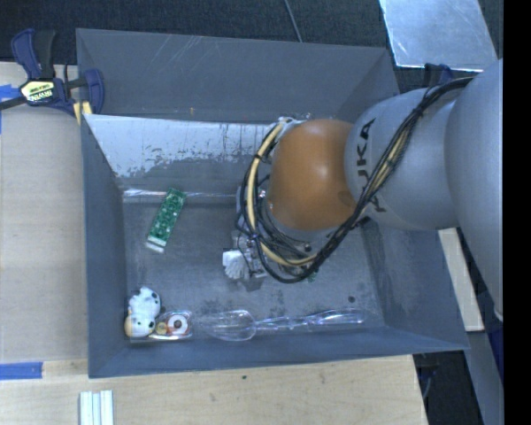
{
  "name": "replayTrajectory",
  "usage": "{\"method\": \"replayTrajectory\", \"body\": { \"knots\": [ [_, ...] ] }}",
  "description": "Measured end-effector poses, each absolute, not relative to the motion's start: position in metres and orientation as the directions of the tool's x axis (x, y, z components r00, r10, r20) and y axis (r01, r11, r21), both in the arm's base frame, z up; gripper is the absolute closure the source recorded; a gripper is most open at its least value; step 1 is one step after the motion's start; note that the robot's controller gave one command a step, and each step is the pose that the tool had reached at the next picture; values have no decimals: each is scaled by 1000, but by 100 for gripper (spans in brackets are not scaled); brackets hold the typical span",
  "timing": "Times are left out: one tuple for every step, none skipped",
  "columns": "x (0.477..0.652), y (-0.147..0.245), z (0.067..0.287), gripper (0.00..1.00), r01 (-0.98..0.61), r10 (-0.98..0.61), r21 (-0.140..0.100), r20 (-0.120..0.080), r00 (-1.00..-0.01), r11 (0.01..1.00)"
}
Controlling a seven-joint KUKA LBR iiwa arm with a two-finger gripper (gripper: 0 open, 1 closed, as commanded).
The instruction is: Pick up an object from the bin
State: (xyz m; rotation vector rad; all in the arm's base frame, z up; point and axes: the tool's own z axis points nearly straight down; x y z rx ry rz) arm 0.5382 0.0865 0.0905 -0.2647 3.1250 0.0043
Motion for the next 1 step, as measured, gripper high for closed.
{"method": "replayTrajectory", "body": {
  "knots": [
    [538,86,111,100,-166,-166,2,-5,-986,986]
  ]
}}
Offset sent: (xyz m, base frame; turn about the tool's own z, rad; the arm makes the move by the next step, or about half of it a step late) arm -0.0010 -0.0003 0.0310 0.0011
